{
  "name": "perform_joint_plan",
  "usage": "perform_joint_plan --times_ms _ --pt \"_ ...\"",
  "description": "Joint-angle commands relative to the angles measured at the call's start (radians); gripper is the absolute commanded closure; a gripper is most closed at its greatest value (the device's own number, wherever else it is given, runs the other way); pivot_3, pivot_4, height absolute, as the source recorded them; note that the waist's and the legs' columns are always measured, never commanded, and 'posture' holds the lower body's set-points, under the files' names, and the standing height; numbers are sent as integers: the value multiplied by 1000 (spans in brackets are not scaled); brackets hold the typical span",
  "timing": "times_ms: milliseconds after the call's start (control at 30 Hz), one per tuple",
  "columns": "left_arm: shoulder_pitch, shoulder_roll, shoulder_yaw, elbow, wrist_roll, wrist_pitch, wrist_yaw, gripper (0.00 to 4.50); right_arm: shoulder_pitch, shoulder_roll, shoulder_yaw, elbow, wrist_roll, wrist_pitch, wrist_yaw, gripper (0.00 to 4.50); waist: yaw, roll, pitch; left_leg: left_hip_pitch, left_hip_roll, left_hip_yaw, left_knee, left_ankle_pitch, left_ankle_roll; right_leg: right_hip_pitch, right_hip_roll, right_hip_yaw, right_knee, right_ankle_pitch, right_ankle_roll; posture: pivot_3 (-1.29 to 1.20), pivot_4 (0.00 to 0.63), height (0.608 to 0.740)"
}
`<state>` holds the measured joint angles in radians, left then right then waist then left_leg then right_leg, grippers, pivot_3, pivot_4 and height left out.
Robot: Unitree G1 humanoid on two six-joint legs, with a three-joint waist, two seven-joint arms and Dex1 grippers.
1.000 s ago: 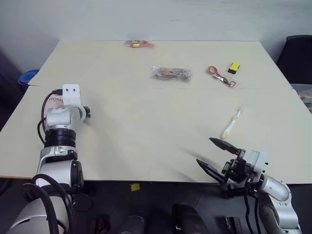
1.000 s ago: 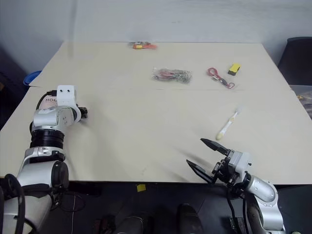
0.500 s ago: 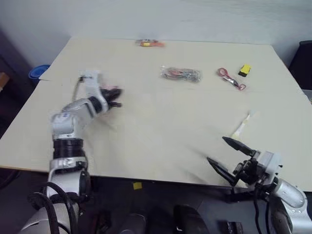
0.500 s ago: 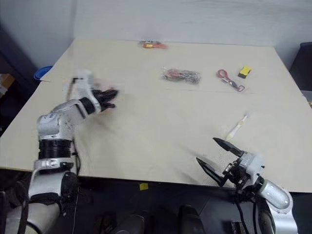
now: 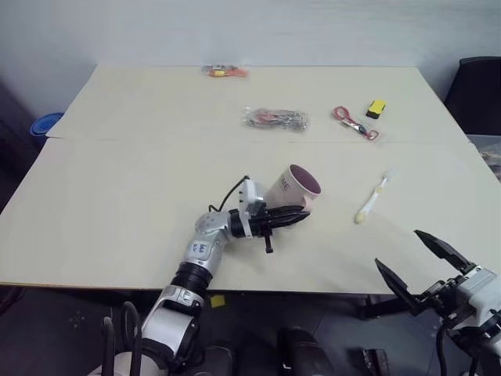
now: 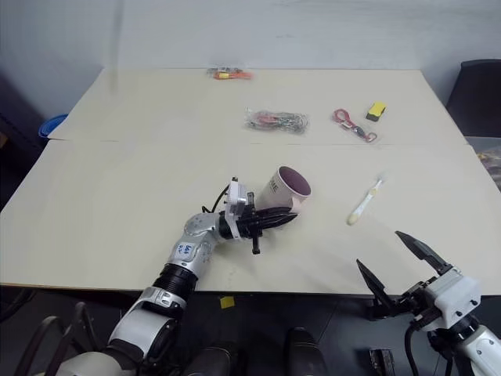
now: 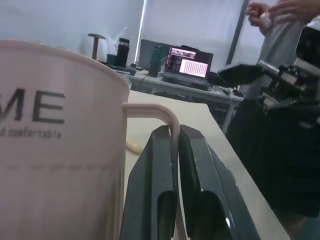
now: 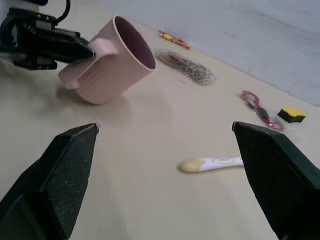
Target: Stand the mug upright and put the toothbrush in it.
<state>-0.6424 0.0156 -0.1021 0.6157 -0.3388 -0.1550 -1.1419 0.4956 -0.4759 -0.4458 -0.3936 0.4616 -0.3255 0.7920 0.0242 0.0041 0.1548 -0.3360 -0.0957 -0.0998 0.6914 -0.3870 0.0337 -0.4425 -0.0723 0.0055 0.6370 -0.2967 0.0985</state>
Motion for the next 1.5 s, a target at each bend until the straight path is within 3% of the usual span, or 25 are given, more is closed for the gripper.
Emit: perform_joint_plan --times_ms 33,233,433,733,833,933,1067,1233,1367,1500 --pt "40 44 22 -14 0 -25 -29 3400 9 9 -23 -44 1 -10 -28 0 0 0 0 0 0 0 0 0 0 0 0 0 0 0 0 0 150 740" --pt "91 98 8 -60 15 1 -28 1562 -17 14 9 -22 -14 -10 -44 0 6 1 0 0 0 -1 0 0 0 0 0 0 0 0 0 0 150 740" --pt "128 166 32 -154 22 43 19 36 -16 20 -23 9 57 76 -77 0 3 1 -1 0 0 -1 0 0 1 0 0 0 0 0 0 0 150 740" --pt "355 452 198 -488 -53 147 39 36 165 56 -133 74 65 35 -29 0 2 2 -1 1 1 -1 -3 -1 0 0 1 1 -1 0 -1 0 150 740" --pt "395 524 280 -556 -106 203 63 36 124 10 -113 -33 113 229 -139 0 1 3 -1 1 2 -1 -4 -1 0 0 1 1 -1 0 -1 0 150 740" --pt "434 609 313 -606 -128 229 16 36 -121 -191 -53 -100 176 821 -464 0 -11 3 -1 1 2 1 -3 -1 0 0 0 3 -1 0 -1 0 150 740" --pt "436 661 338 -603 -156 269 0 36 -433 -311 14 -32 283 1237 -596 0 6 6 -2 1 2 -3 -6 0 -1 -2 0 -1 -1 -2 -4 0 150 740" --pt "465 662 322 -709 -194 331 8 36 -827 -304 108 218 257 1507 -676 0 2 6 -1 -2 3 -6 -7 0 -2 -3 0 -3 -1 -3 -7 0 150 740" --pt "481 631 309 -784 -192 334 53 36 -1016 -279 171 418 186 1585 -695 0 -2 6 -1 -2 1 -4 -6 0 0 -2 -1 -1 -2 -2 -5 0 150 740" --pt "500 617 307 -843 -194 339 83 0 -1115 -263 209 544 121 1627 -686 953 -2 6 -1 -1 2 -3 -7 0 0 -3 -1 -1 -1 -2 -5 0 150 740"
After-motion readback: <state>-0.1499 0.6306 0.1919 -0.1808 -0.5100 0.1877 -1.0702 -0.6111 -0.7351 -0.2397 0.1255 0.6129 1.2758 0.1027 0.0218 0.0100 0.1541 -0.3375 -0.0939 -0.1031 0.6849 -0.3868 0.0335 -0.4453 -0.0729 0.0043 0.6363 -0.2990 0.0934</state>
